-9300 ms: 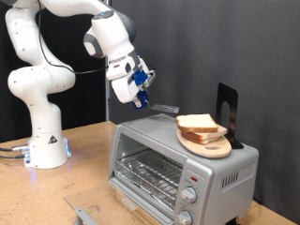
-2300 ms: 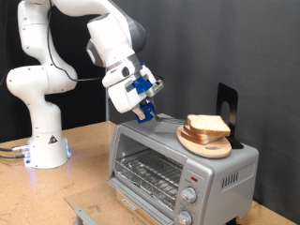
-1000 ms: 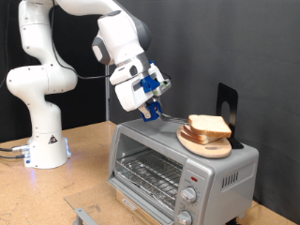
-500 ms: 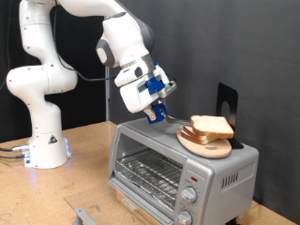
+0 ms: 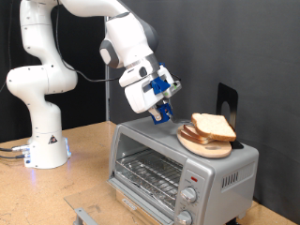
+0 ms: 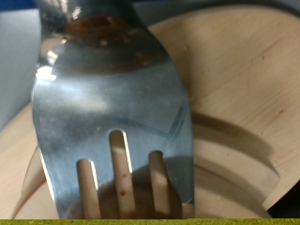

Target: Make a piece of toast with the oven

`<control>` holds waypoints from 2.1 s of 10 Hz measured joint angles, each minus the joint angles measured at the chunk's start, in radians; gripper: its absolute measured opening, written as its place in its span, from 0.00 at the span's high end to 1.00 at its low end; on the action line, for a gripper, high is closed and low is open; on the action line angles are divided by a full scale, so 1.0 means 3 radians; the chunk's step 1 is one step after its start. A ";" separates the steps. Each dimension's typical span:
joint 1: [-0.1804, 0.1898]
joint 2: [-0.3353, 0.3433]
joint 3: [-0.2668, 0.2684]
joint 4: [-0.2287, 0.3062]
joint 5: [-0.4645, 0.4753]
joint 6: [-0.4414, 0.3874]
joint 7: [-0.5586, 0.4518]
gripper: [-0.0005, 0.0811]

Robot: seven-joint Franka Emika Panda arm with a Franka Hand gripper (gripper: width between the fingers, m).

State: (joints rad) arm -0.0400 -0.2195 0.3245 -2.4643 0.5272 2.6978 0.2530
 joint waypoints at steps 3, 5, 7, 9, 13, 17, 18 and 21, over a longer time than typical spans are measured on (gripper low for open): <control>0.0000 0.0086 0.0001 0.0063 -0.0031 0.0077 0.0000 0.39; -0.0002 0.0130 0.0001 0.0068 -0.0141 0.0078 0.0002 0.39; -0.0001 0.0134 0.0002 0.0039 -0.0172 0.0079 -0.0025 0.39; 0.0001 0.0132 0.0003 -0.0009 -0.0173 0.0089 -0.0097 0.39; 0.0016 0.0106 0.0005 -0.0050 -0.0156 0.0012 -0.0131 0.39; 0.0008 0.0048 -0.0001 0.0055 -0.0159 -0.0493 0.0017 0.39; 0.0003 0.0031 -0.0001 0.0096 -0.0160 -0.0634 0.0077 0.39; 0.0003 0.0003 0.0007 0.0126 -0.0160 -0.0683 0.0115 0.39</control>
State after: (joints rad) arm -0.0391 -0.2188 0.3268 -2.4266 0.4793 2.4928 0.2875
